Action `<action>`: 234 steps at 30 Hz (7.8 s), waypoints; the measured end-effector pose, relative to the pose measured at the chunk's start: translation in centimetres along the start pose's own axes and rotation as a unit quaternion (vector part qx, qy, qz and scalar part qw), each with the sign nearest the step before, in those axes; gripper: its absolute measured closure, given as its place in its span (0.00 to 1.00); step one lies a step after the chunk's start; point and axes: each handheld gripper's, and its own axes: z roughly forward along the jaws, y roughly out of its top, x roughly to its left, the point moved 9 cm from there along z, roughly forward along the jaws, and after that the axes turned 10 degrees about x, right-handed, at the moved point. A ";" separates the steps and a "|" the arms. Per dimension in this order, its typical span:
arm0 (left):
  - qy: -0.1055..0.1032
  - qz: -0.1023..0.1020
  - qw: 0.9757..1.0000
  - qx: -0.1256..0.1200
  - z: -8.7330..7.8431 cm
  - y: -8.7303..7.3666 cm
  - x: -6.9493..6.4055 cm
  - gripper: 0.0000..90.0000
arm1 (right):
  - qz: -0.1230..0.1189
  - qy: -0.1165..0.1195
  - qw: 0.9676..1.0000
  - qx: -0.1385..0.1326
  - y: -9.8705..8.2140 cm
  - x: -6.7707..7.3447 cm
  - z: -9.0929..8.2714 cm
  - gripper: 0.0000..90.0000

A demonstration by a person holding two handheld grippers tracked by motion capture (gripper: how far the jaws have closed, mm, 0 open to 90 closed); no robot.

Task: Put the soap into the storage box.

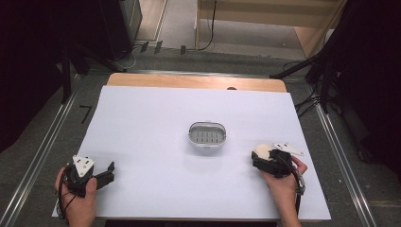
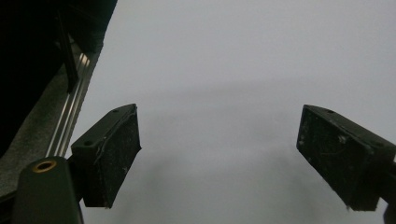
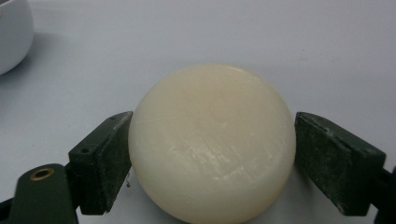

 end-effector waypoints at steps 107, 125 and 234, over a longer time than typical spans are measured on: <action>-0.005 0.002 1.000 -0.003 -0.1 0.0 -0.1 0.16 | -0.075 0.069 0.995 -0.013 4.7 9.9 -1.9 0.28; -0.006 0.000 1.000 -0.004 -0.1 0.0 -0.1 0.16 | -0.080 0.081 0.993 -0.016 6.0 12.0 -1.5 0.28; -0.010 -0.001 1.000 -0.005 0.0 0.1 -0.1 0.16 | -0.065 0.098 0.993 0.024 7.3 17.7 3.8 0.28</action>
